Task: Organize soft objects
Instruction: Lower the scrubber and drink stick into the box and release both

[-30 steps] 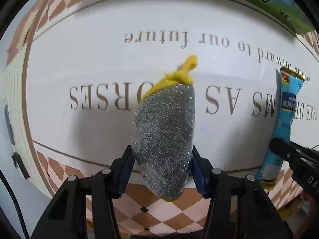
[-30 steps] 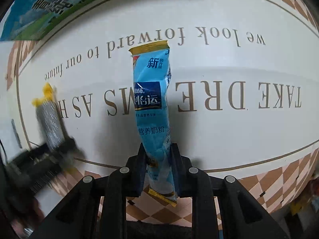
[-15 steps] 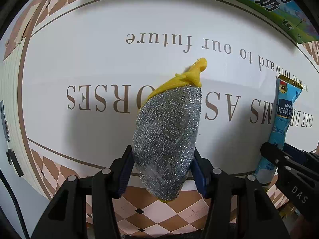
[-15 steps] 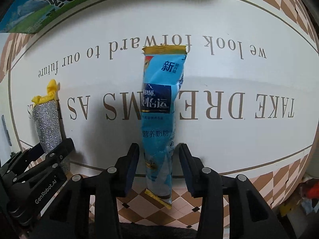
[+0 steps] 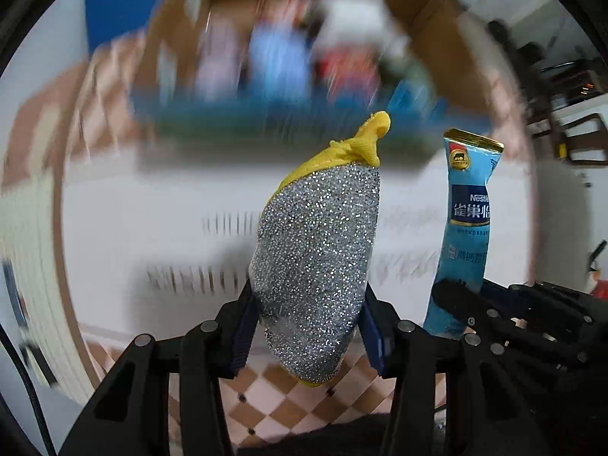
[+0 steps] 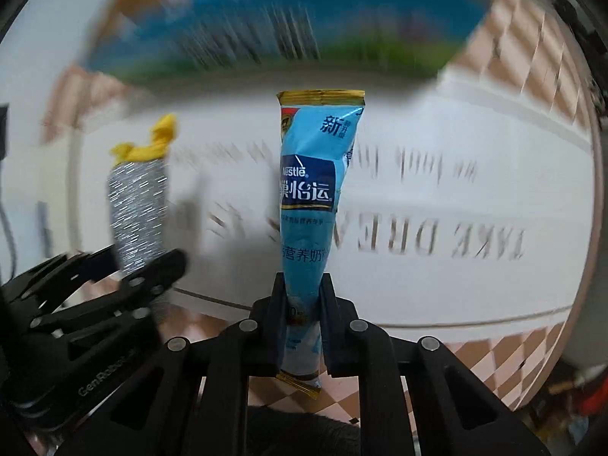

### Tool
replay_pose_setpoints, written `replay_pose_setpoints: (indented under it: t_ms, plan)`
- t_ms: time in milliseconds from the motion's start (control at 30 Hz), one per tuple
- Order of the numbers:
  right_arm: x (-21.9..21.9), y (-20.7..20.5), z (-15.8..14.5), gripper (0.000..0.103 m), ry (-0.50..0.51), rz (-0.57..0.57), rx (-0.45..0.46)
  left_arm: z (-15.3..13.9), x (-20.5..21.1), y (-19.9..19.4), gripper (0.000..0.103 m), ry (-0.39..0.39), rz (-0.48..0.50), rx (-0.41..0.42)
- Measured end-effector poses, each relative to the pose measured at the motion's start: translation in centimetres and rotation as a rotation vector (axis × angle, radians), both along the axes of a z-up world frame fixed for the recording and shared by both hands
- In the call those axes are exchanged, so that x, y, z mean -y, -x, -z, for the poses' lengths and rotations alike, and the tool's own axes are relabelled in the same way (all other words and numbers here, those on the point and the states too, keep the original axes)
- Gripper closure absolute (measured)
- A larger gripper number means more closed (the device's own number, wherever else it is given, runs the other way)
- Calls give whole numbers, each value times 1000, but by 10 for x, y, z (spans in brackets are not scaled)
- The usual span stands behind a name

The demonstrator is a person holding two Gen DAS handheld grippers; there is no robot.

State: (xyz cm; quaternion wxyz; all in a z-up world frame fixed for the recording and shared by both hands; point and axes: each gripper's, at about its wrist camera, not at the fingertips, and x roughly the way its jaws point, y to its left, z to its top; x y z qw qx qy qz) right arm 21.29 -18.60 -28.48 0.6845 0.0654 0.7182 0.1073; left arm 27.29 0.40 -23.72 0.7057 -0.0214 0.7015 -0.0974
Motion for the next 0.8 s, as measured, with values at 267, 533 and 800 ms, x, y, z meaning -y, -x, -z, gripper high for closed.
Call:
replay_pose_setpoints:
  t_ms: [267, 533, 800]
  plan:
    - [17, -139, -102, 87, 53, 19, 225, -46, -9, -137, 57, -52, -23, 133]
    - [28, -273, -38, 87, 195, 30, 132, 41, -23, -249, 57, -133, -71, -38]
    - [24, -307, 30, 87, 277, 1, 31, 96, -22, -273, 57, -183, -83, -169]
